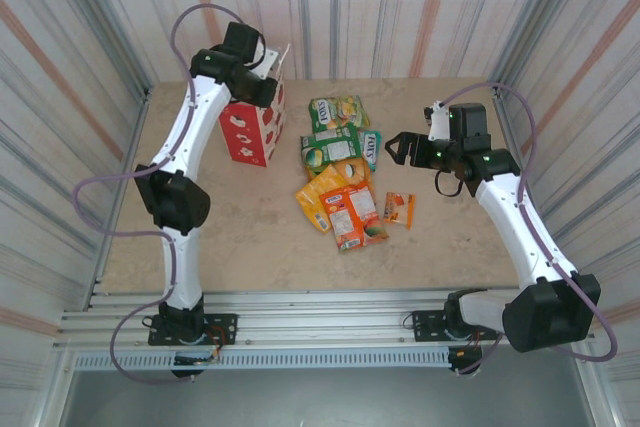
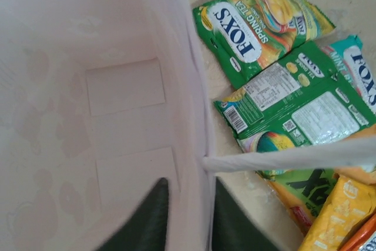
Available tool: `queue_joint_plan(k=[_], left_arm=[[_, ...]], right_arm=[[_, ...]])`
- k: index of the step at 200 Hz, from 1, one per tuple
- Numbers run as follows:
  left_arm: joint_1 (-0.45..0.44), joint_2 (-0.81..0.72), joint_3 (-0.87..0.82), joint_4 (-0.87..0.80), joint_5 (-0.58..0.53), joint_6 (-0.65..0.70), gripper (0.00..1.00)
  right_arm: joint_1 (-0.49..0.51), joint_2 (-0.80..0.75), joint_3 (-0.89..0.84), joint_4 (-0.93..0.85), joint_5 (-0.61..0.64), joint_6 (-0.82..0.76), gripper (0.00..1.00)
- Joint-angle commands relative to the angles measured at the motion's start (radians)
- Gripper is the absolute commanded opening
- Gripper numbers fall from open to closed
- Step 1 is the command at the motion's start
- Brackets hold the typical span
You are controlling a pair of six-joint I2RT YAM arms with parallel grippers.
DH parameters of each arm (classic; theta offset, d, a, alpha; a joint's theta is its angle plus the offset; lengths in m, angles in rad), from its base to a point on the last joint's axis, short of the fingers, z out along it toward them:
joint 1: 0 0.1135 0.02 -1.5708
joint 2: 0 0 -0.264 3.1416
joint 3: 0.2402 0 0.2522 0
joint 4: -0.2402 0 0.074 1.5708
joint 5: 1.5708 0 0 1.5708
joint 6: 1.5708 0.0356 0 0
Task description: Place the snacks into the paper bag
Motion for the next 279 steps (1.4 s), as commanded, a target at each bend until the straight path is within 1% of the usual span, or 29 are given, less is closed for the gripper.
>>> queue_joint_plan(k=[1, 20, 34, 53, 87, 137, 164, 206, 213, 218, 223, 233, 252, 258, 268, 279], left_arm=[[0.006, -0.001, 0.034, -0.065, -0.022, 0.028, 0.09], [0.005, -0.013, 0.026, -0.114, -0.033, 0.028, 0.0], [0.004, -0.071, -0.006, -0.139, -0.039, 0.023, 0.0], [0.001, -0.152, -0.095, -0.137, -0.045, 0.008, 0.0], [-0.008, -0.313, -0.284, -0.116, -0.016, -0.029, 0.0], [-0.023, -0.519, -0.526, -0.101, 0.016, -0.1, 0.0], [-0.048, -0.605, -0.619, -0.095, 0.026, -0.124, 0.0], [-0.087, -0.693, -0.747, -0.084, 0.04, -0.16, 0.0], [-0.092, -0.704, -0.761, -0.081, 0.041, -0.169, 0.03], [-0.094, -0.713, -0.769, -0.077, 0.041, -0.175, 0.08], [-0.097, -0.721, -0.775, -0.075, 0.041, -0.18, 0.13], [-0.099, -0.733, -0.782, -0.074, 0.04, -0.191, 0.28], [-0.1, -0.752, -0.776, -0.077, 0.046, -0.201, 0.47], [-0.099, -0.759, -0.773, -0.078, 0.05, -0.205, 0.5], [-0.1, -0.77, -0.765, -0.079, 0.062, -0.212, 0.51], [-0.1, -0.784, -0.759, -0.08, 0.074, -0.218, 0.55]], right_arm=[[0.008, 0.005, 0.003, 0.003, -0.021, 0.008, 0.99], [0.009, 0.004, 0.0, 0.004, -0.027, 0.013, 0.99], [0.016, 0.006, -0.001, 0.005, -0.03, 0.022, 0.99], [0.029, 0.011, -0.003, -0.002, -0.031, 0.037, 0.99], [0.058, 0.006, -0.011, -0.008, -0.04, 0.067, 1.0], [0.128, -0.011, -0.031, -0.028, 0.0, 0.088, 1.0], [0.161, -0.022, -0.047, -0.028, 0.012, 0.104, 0.99], [0.196, -0.022, -0.061, -0.032, 0.02, 0.113, 0.97], [0.2, -0.022, -0.064, -0.032, 0.02, 0.112, 0.96], [0.204, -0.022, -0.065, -0.032, 0.02, 0.113, 0.96], [0.207, -0.02, -0.068, -0.032, 0.022, 0.113, 0.96], [0.213, -0.019, -0.071, -0.033, 0.023, 0.113, 0.96], [0.221, -0.015, -0.077, -0.045, 0.023, 0.106, 0.94], [0.225, -0.013, -0.076, -0.054, 0.027, 0.103, 0.93], [0.228, -0.01, -0.075, -0.073, 0.034, 0.095, 0.92], [0.231, -0.008, -0.074, -0.098, 0.044, 0.078, 0.91]])
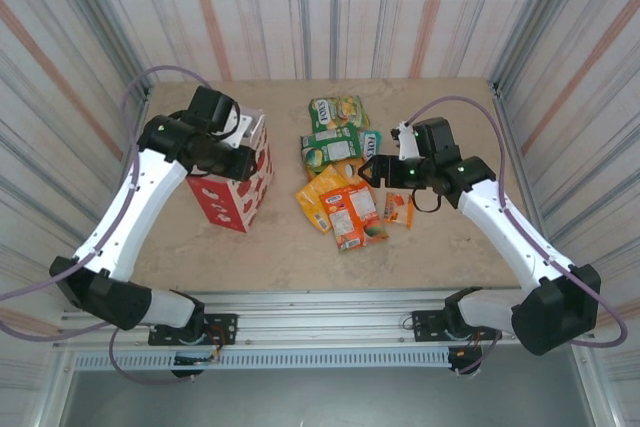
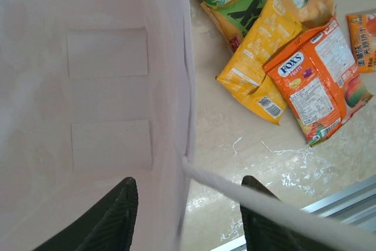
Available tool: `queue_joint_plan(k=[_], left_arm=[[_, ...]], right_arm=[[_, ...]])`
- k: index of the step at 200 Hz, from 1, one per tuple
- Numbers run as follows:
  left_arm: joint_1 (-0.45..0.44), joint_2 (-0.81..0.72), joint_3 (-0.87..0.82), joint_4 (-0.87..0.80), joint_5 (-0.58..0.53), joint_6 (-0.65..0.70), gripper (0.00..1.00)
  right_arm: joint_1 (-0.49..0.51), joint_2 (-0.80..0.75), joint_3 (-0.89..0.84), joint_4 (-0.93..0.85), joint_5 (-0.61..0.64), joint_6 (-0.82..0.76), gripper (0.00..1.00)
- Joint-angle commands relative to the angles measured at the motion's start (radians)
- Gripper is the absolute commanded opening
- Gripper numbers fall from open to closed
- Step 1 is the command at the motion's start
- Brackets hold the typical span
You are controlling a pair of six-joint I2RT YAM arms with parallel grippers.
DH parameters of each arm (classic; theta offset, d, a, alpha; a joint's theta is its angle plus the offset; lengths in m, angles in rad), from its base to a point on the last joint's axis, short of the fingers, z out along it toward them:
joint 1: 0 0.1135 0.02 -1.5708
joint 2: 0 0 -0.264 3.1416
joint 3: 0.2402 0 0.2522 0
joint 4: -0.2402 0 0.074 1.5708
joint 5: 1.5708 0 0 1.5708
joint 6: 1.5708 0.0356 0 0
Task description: Place the snacks into the paper bag
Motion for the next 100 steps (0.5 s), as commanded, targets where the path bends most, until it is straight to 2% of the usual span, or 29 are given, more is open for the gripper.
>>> queue_joint_plan(k=[1, 30, 100], left_arm=[[-0.004, -0.053, 0.015, -0.002, 0.038, -0.03, 0.55], [-0.004, -0.096, 0.008, 0.003, 0.054, -0.046, 0.6], [-0.004, -0.145, -0.036, 0.019, 0.092, -0.066, 0.61]], right_arm=[[0.011, -0.005, -0.011, -0.067, 0.031, -0.01, 0.9], [0.019, 0.001, -0.022, -0.12, 0.051, -0.057, 0.87], [0.079, 0.115, -0.042, -0.128, 0.105, -0.149, 0.81]])
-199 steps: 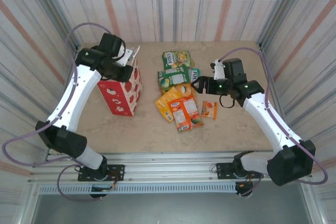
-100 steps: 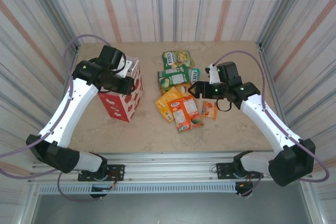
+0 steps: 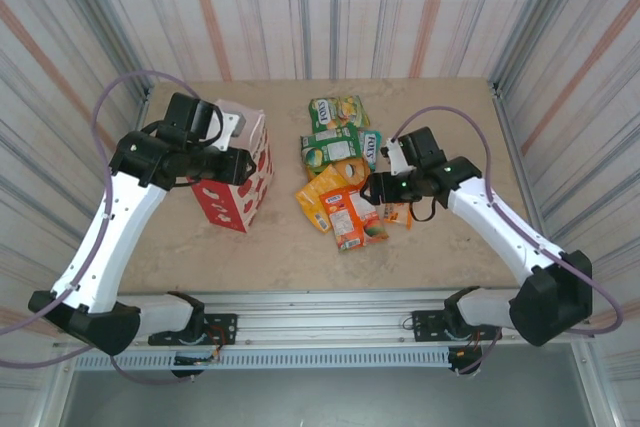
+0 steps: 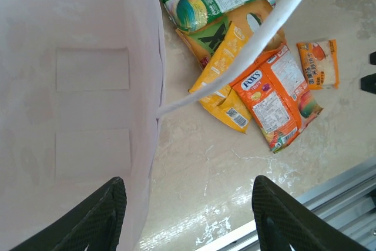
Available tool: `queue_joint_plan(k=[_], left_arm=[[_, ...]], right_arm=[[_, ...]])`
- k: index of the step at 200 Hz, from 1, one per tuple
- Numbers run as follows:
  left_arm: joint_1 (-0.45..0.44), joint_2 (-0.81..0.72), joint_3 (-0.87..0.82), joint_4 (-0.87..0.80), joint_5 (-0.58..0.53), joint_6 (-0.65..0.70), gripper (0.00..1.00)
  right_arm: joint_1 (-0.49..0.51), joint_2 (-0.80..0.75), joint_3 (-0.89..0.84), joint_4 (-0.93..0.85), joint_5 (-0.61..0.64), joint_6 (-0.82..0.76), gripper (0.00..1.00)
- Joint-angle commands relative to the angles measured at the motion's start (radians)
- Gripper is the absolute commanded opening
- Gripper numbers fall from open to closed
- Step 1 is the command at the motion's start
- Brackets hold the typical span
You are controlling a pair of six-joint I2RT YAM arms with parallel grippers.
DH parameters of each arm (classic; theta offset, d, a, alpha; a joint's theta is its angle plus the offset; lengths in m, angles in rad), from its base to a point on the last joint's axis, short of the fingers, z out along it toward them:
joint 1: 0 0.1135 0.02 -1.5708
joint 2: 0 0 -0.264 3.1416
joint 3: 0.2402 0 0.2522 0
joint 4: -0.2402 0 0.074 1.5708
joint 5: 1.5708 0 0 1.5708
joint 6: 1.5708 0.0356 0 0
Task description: Place the snacks into the paper bag
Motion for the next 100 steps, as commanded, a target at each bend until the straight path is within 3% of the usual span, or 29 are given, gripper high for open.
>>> queue_joint_plan(k=[1, 100], left_arm=[[-0.004, -0.016, -0.022, 0.003, 0.03, -0.018, 0.61], [-0.004, -0.022, -0.041, 0.027, 0.048, -0.026, 0.6]], right_arm=[[0.015, 0.047, -0.022, -0.009, 0.026, -0.06, 0.81], [0.048, 0.273, 0.012, 0.081, 0.017, -0.101, 0.8]])
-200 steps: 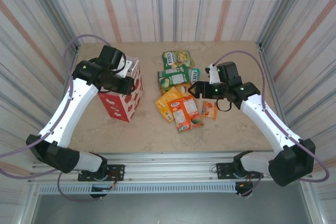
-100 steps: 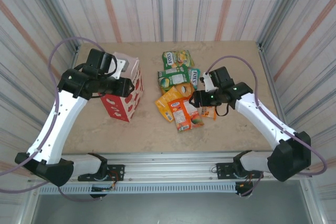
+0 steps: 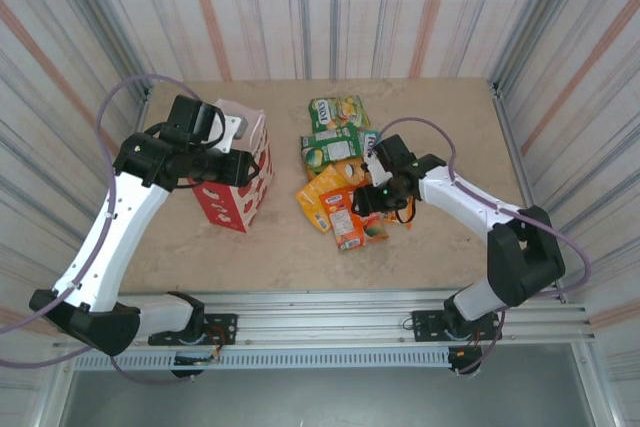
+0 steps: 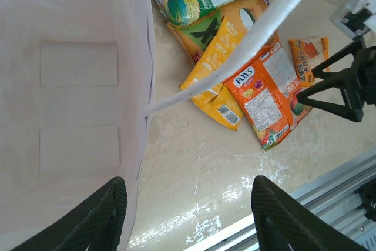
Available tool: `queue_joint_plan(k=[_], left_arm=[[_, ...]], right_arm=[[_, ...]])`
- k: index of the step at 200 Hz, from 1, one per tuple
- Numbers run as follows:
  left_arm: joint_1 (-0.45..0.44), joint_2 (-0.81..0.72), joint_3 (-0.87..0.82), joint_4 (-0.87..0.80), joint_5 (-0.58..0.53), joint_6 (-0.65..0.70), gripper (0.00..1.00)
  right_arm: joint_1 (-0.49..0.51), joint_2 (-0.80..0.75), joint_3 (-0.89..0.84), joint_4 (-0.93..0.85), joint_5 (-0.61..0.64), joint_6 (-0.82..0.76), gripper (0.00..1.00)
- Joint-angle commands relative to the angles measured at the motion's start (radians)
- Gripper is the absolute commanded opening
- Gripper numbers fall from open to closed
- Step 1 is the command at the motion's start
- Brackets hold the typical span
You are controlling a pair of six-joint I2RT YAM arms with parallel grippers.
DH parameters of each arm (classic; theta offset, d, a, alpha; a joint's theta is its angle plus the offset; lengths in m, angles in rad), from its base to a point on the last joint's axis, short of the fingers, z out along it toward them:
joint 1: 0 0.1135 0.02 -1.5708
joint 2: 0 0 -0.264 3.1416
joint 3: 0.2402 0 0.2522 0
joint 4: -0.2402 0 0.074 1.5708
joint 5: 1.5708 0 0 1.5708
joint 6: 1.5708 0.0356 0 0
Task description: Place the snacks into the paper bag
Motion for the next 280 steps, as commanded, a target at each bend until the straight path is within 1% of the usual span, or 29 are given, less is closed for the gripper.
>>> queue_joint_plan(k=[1, 24, 38, 75, 107, 124, 147, 160, 189, 202, 215, 266, 280], left_arm=[[-0.004, -0.02, -0.009, 0.006, 0.016, -0.007, 0.6], [-0.004, -0.021, -0.008, 0.007, 0.016, -0.006, 0.6], [-0.004, -0.02, -0.005, 0.004, 0.018, -0.006, 0.6], [-0.004, -0.023, -0.002, 0.002, 0.018, -0.004, 0.6], [-0.003, -0.022, 0.001, 0.001, 0.015, -0.001, 0.6], [-0.004, -0.017, 0.006, 0.001, 0.013, -0.001, 0.6], [-0.004, -0.009, 0.01, -0.002, 0.013, 0.002, 0.59], [-0.004, -0.006, 0.012, -0.004, 0.011, 0.002, 0.59], [-0.004, -0.003, 0.023, -0.017, 0.007, 0.004, 0.59], [-0.004, -0.003, 0.037, -0.025, 0.004, 0.006, 0.59], [-0.003, -0.003, 0.052, -0.033, 0.002, 0.005, 0.59], [-0.004, 0.0, 0.121, -0.075, -0.001, 0.012, 0.6], [-0.004, -0.004, 0.133, -0.081, 0.0, 0.021, 0.6]], right_arm=[[0.002, 0.048, 0.031, 0.025, 0.003, -0.022, 0.8], [-0.01, 0.113, 0.048, 0.051, 0.001, -0.018, 0.81], [-0.035, 0.145, 0.059, 0.072, -0.02, -0.024, 0.81], [-0.12, 0.218, 0.079, 0.119, -0.153, -0.064, 0.81], [-0.175, 0.29, 0.089, 0.156, -0.302, -0.101, 0.78], [-0.188, 0.331, 0.098, 0.157, -0.375, -0.126, 0.71], [-0.201, 0.359, 0.1, 0.16, -0.405, -0.146, 0.6], [-0.213, 0.365, 0.095, 0.177, -0.42, -0.143, 0.51], [-0.235, 0.352, 0.091, 0.187, -0.457, -0.145, 0.25], [-0.243, 0.328, 0.084, 0.183, -0.466, -0.146, 0.18], [-0.247, 0.288, 0.07, 0.184, -0.462, -0.143, 0.14], [-0.253, 0.1, 0.029, 0.142, -0.382, -0.144, 0.02], [-0.253, 0.056, 0.025, 0.132, -0.373, -0.144, 0.0]])
